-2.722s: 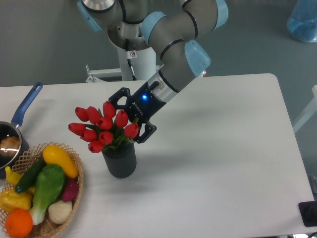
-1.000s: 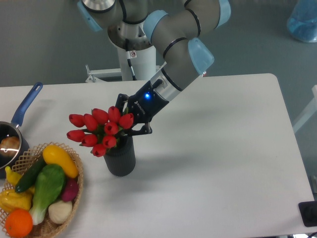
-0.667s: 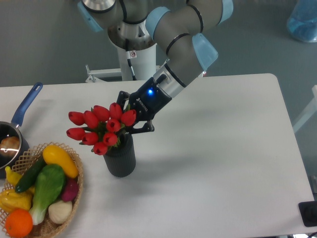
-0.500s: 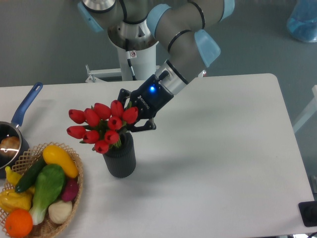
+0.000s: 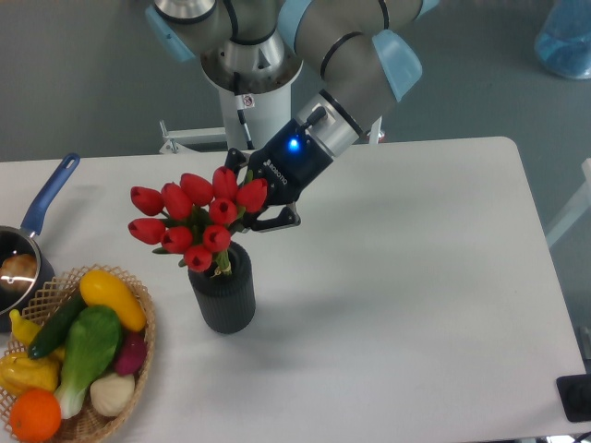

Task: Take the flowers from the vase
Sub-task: 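Lift the tulips upward until the stems clear the vase rim, then carry the held tulips away from the vase over the table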

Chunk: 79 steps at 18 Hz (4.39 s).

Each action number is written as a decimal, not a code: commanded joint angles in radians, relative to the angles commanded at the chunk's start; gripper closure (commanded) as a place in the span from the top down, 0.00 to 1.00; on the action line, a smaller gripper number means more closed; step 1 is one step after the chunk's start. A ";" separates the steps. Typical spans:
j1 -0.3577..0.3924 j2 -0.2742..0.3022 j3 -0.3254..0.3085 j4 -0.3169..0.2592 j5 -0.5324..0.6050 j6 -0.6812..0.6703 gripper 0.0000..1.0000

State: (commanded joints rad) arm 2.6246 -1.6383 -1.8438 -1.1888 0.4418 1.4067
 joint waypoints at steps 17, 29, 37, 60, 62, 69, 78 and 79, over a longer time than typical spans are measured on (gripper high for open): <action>0.023 0.078 0.000 -0.002 -0.080 -0.080 0.25; 0.046 0.084 0.029 0.000 -0.114 -0.126 0.24; 0.064 0.101 0.031 0.000 -0.149 -0.156 0.21; 0.265 -0.026 0.216 0.014 0.073 -0.147 0.17; 0.285 -0.040 0.222 0.015 0.087 -0.146 0.17; 0.347 -0.043 0.216 0.014 0.089 -0.115 0.18; 0.370 -0.044 0.207 0.014 0.098 -0.101 0.18; 0.368 -0.043 0.207 0.012 0.098 -0.101 0.18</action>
State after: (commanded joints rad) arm 2.9928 -1.6813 -1.6368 -1.1765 0.5400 1.3054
